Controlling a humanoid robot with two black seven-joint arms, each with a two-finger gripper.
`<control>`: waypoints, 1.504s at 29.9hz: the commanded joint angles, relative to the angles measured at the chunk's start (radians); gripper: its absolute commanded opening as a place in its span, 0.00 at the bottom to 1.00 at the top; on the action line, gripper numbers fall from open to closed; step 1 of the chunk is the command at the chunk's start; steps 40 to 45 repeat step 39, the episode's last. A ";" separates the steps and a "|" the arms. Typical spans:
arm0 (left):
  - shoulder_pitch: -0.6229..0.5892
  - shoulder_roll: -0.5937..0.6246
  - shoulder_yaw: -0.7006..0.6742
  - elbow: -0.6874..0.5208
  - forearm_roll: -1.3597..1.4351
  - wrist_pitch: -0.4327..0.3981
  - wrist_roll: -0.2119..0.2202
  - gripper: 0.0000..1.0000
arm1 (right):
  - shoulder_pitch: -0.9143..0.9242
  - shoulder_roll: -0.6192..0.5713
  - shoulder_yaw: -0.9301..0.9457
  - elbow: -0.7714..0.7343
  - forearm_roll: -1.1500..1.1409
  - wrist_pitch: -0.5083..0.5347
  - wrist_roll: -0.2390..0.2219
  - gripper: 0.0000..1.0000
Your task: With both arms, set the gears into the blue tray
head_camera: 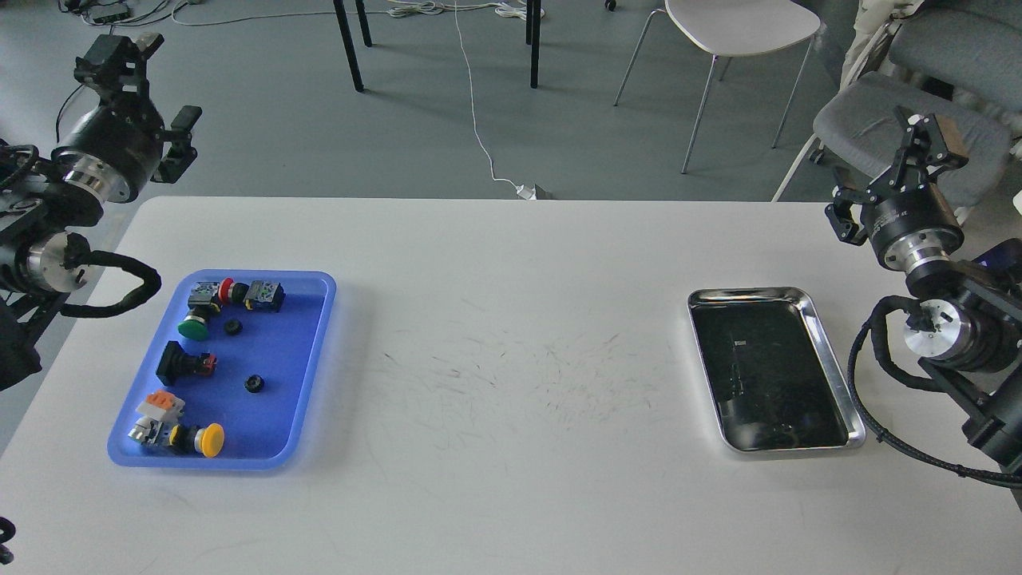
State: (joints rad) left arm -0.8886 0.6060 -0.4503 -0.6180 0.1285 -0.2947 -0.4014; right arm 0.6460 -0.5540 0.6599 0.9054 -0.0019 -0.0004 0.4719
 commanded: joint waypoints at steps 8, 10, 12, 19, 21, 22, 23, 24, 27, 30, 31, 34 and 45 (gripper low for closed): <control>0.007 0.009 -0.050 0.003 -0.202 -0.156 0.082 0.99 | -0.014 -0.001 0.007 0.015 0.020 -0.001 -0.003 0.99; 0.008 0.006 -0.050 0.003 -0.220 -0.161 0.116 0.99 | -0.014 -0.004 0.006 0.016 0.020 -0.001 -0.003 0.99; 0.014 0.014 -0.050 -0.009 -0.242 -0.191 0.185 0.99 | -0.015 -0.006 0.007 0.016 0.020 -0.001 -0.003 0.99; 0.016 0.000 0.012 -0.012 -0.253 -0.194 0.294 0.99 | -0.015 -0.011 0.004 0.044 0.019 0.008 -0.003 0.99; 0.013 0.001 0.022 -0.006 -0.253 -0.194 0.294 0.99 | -0.015 -0.012 0.004 0.050 0.019 0.008 -0.001 0.99; 0.011 0.000 0.024 0.000 -0.253 -0.194 0.294 0.99 | -0.015 -0.011 0.004 0.052 0.019 0.008 -0.001 0.99; 0.010 0.000 0.022 0.001 -0.253 -0.194 0.289 0.99 | -0.015 -0.011 0.004 0.052 0.019 0.008 -0.001 0.99; 0.010 0.000 0.019 0.001 -0.253 -0.194 0.286 0.99 | -0.015 -0.012 0.004 0.052 0.019 0.008 -0.001 0.99; 0.008 0.006 0.022 0.001 -0.247 -0.194 0.271 0.99 | -0.015 -0.011 0.004 0.055 0.019 0.010 -0.001 0.99; 0.004 0.009 0.019 0.006 -0.241 -0.194 0.269 0.99 | -0.014 -0.012 0.004 0.059 0.019 0.008 -0.001 0.99; -0.001 0.011 0.018 0.006 -0.240 -0.194 0.269 0.99 | -0.014 -0.014 0.004 0.061 0.019 0.008 -0.001 0.99; -0.012 0.009 0.024 0.007 -0.237 -0.194 0.271 0.99 | -0.014 -0.012 0.004 0.062 0.019 0.008 -0.001 0.99; -0.015 0.006 0.024 0.018 -0.239 -0.194 0.266 0.99 | -0.015 -0.014 0.001 0.078 0.011 0.007 -0.001 0.99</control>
